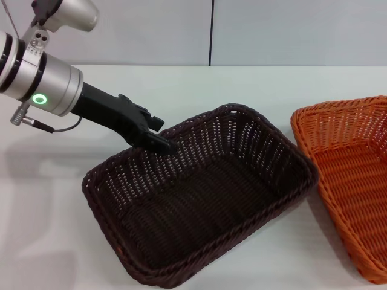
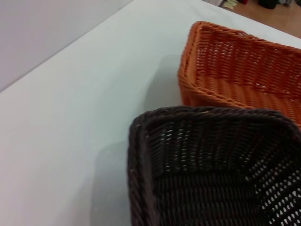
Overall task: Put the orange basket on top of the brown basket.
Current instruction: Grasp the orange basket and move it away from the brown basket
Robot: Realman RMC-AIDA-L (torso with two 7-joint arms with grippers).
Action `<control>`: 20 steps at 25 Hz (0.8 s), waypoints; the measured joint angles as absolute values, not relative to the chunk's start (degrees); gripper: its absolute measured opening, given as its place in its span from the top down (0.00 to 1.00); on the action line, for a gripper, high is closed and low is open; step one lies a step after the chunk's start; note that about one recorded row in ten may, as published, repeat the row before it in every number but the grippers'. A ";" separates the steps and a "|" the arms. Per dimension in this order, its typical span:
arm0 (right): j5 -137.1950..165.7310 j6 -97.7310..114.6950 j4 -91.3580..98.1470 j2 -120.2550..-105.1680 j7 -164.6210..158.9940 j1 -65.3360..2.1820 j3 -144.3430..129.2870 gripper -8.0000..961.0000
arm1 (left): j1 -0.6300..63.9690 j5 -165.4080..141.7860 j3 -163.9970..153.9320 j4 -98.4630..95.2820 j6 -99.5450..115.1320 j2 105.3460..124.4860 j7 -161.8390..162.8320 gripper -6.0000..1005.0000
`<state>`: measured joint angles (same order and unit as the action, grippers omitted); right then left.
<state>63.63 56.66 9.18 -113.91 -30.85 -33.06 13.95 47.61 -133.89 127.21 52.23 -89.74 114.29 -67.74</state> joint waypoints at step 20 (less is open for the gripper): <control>97.02 64.07 34.41 -106.67 -86.21 -33.89 -33.91 0.35 | 35.20 -87.84 136.27 50.90 -75.71 118.20 -90.68 0.18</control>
